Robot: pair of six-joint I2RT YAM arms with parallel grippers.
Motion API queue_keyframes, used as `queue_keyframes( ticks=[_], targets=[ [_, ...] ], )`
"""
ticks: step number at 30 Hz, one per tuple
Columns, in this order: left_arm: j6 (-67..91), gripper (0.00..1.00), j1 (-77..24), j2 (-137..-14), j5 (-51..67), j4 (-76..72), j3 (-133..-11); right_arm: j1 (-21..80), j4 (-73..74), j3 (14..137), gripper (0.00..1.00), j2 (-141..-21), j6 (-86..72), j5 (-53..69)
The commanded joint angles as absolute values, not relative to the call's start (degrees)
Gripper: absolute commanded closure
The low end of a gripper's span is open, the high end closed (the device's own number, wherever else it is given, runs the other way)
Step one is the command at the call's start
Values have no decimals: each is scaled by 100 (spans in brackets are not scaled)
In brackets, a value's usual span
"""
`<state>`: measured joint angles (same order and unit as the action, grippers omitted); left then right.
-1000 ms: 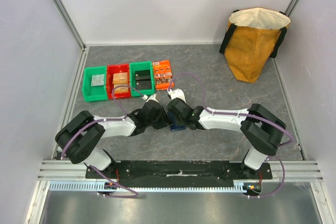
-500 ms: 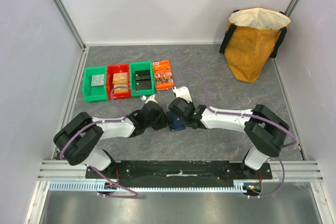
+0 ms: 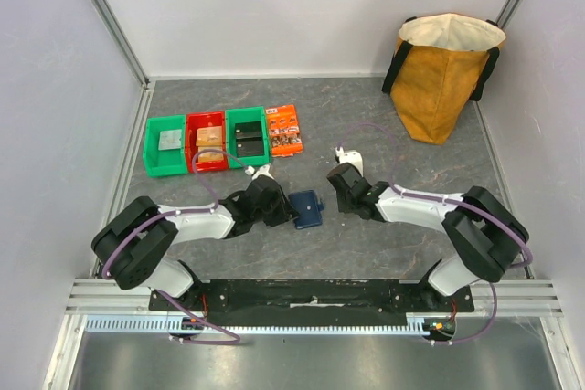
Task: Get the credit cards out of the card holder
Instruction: Open the card holder at the center of the board.
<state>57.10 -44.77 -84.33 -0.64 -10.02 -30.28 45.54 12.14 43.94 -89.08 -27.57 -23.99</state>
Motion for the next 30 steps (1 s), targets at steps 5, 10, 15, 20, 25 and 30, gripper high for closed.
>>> queue_keyframes(
  ticks=[5,10,15,20,25,30],
  targets=[
    [5159,97,-4483,-8438,-589,-44,-3199,4351,53,3990,42,-7859,-2927,-1170],
    [5107,97,-4491,-8464,-633,-35,-3261,4359,-562,3920,23,-7734,-2874,-581],
    [5045,97,-4482,-8464,-677,184,-3340,4596,-431,4262,21,-8366,-2786,-650],
    [5010,97,-4474,-8429,-729,246,-3357,4720,-62,4421,28,-8754,-2839,-1256],
    [4922,97,-4482,-8455,-782,281,-3384,4720,-9,4202,47,-8561,-2961,-1713],
    [4624,96,-4482,-8543,-826,334,-3533,4693,-368,3868,73,-8596,-3216,-1521]
  ],
)
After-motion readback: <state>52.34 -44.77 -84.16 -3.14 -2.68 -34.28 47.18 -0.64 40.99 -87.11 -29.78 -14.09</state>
